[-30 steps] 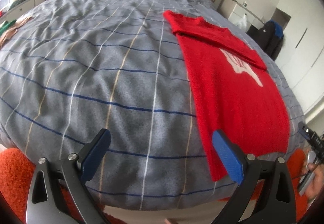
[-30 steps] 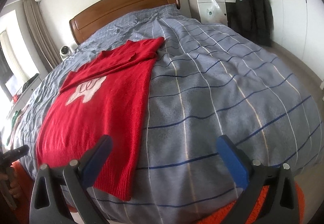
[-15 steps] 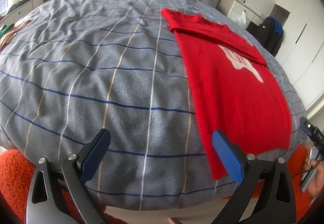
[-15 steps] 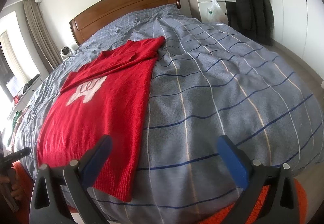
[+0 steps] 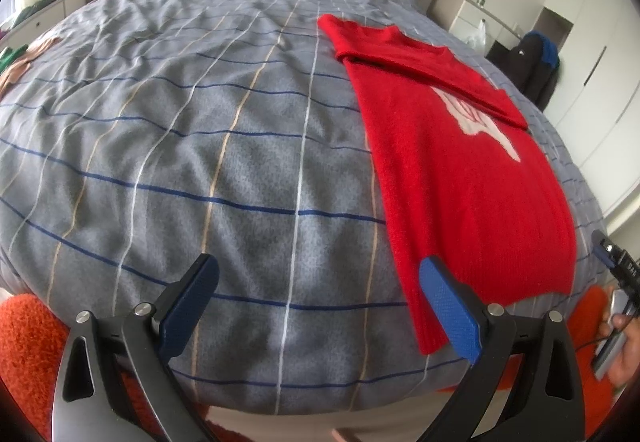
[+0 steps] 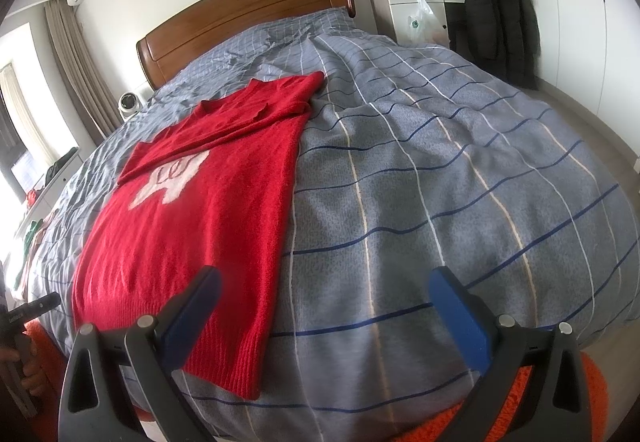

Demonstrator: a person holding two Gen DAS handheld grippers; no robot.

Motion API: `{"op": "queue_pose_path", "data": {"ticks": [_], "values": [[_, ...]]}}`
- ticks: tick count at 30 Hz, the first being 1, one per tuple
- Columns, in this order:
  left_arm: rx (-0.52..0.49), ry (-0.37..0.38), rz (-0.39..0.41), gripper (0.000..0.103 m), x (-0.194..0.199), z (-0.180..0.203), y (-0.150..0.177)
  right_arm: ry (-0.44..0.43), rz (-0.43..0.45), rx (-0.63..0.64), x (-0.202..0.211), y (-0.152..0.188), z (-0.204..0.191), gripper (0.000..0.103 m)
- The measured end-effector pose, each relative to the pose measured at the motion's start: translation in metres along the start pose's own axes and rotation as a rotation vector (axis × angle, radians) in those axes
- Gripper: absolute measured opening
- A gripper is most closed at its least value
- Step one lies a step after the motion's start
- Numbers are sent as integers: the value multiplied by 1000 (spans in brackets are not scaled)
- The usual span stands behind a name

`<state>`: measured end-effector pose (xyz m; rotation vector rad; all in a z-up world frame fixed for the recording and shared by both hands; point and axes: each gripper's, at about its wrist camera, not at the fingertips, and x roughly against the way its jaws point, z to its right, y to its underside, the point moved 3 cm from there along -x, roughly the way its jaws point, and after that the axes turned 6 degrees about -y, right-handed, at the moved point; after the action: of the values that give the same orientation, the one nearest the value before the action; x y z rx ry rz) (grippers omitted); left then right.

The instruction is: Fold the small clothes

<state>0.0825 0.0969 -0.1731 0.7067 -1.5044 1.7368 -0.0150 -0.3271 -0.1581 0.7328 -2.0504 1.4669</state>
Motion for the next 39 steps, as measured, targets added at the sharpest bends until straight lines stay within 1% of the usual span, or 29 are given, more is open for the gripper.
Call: {"op": "queue_pose_path", "data": {"ticks": [27, 30, 32, 33, 35, 37, 39], "values": [[-2, 5, -9, 101, 0, 0, 1, -1, 4, 0, -1, 0, -1, 102], [6, 26, -25, 100, 3, -1, 4, -18, -8, -2, 0, -3, -2, 102], [10, 62, -40, 100, 4, -1, 6, -30, -13, -5, 4, -10, -2, 102], [14, 80, -51, 99, 3, 0, 7, -42, -24, -2, 6, -14, -3, 102], [18, 107, -72, 95, 0, 3, 9, -69, -74, 8, 6, -17, -6, 102], [6, 129, -97, 84, -3, 9, 11, -136, -146, 3, 2, -14, -12, 102], [-18, 149, -117, 78, -6, 19, 13, -214, -225, -23, -5, -3, -18, 102]]}}
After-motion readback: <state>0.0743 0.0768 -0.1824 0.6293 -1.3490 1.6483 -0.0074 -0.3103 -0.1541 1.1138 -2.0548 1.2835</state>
